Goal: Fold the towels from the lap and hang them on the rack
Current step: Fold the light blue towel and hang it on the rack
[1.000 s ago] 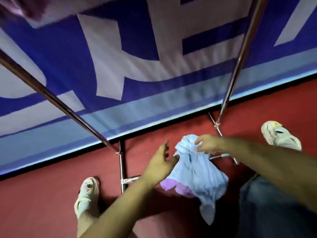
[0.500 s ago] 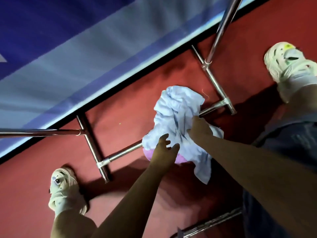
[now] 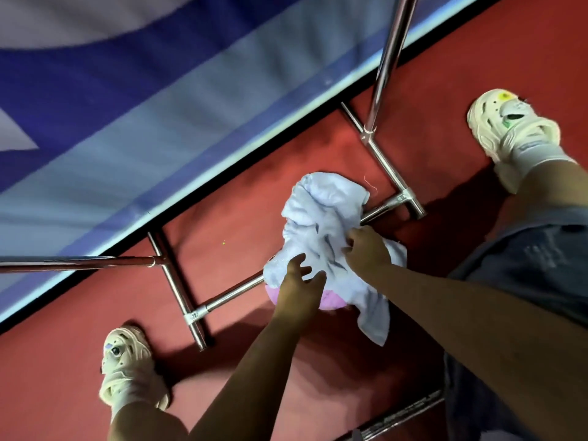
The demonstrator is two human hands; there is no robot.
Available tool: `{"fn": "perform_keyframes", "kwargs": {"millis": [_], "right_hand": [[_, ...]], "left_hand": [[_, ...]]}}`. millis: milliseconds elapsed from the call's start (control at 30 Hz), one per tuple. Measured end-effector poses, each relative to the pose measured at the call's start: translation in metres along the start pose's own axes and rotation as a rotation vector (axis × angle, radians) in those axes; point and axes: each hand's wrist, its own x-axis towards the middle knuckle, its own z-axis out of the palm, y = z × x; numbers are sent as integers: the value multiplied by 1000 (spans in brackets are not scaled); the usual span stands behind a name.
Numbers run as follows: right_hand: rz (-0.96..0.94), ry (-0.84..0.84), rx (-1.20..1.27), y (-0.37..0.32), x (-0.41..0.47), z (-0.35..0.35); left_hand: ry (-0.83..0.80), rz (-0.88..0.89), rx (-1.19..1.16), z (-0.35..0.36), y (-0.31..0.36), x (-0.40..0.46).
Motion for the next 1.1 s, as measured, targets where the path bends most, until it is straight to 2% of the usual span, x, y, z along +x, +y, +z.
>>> {"fn": "perform_keyframes", "kwargs": {"millis": [67, 167, 267, 433, 533, 600, 767, 900, 1100], "right_hand": [[-91, 70, 89, -9, -21, -13], [-161, -37, 80, -37, -57, -40], [-200, -88, 211, -64, -93, -71], [-456, -224, 337, -118, -142, -146], [-577, -218, 366, -148, -167, -187], [-591, -225, 424, -166, -182, -209], [-699, -290, 525, -206, -224, -261], [-745, -215, 551, -236, -251, -291], [-838, -118, 417, -281, -255, -322]], "left_hand": [[43, 51, -5, -9, 5, -24], [102, 131, -30, -26, 14, -67], [167, 199, -56, -45, 20, -113], [314, 321, -108, -70, 33, -177], [385, 456, -89, -86, 44, -207], [425, 536, -98, -97, 52, -229], [410, 631, -182, -120, 73, -283], [408, 705, -209, -134, 85, -328], [336, 838, -577, -153, 129, -394]]}}
